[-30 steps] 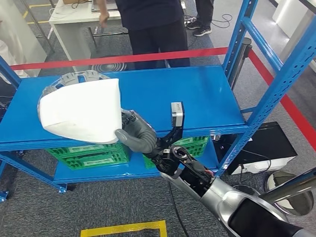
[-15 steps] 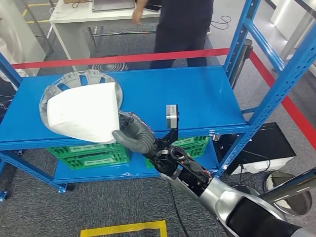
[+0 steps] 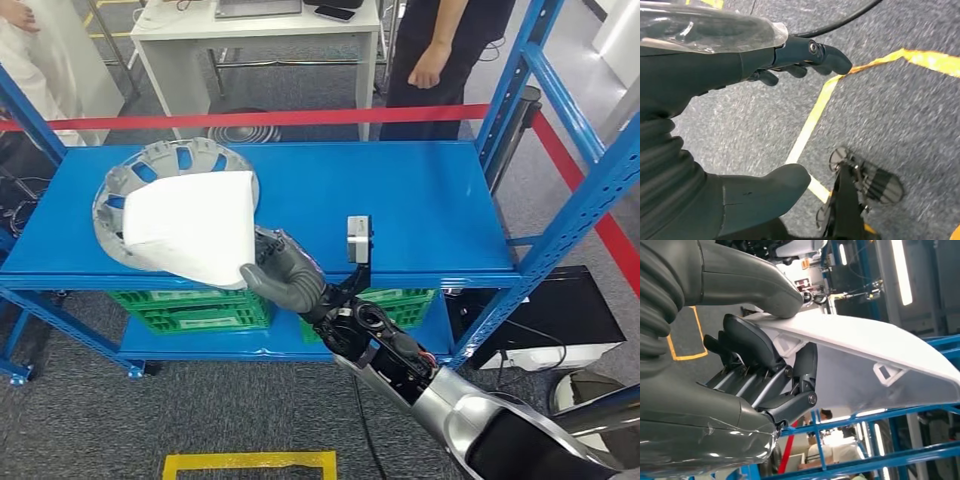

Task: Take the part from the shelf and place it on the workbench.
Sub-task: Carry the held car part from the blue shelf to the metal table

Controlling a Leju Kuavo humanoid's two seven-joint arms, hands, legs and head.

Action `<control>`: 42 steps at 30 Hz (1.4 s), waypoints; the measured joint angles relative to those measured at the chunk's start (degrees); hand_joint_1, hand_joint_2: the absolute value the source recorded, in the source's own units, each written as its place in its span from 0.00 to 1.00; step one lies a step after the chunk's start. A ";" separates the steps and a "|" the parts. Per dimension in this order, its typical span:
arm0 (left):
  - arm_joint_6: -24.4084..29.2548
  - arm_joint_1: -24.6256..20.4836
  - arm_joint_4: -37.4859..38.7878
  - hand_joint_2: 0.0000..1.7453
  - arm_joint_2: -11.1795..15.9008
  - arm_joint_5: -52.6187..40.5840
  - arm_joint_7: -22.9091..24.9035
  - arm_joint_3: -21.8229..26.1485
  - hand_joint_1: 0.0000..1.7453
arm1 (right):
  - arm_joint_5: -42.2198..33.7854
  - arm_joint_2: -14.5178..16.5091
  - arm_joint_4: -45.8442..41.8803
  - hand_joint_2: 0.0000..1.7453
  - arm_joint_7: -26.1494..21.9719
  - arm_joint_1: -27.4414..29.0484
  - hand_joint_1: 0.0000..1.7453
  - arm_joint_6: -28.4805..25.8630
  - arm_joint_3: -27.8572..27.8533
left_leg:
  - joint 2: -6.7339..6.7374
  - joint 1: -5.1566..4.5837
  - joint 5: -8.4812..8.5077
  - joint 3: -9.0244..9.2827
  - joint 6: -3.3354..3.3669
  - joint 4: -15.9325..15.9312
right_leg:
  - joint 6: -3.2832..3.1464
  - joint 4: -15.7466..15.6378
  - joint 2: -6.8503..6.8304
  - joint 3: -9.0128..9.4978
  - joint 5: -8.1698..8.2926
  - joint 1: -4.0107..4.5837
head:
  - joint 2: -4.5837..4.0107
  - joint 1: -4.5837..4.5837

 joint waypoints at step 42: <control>0.67 -0.40 -0.01 1.00 -0.38 0.39 -0.52 -0.03 0.00 | 0.50 -0.85 -1.53 1.00 1.88 1.17 1.00 -0.31 -0.71 | 7.18 -1.67 2.55 -3.17 1.07 0.77 | -0.70 -0.98 -5.60 2.10 -1.44 1.37 | 0.00 -1.13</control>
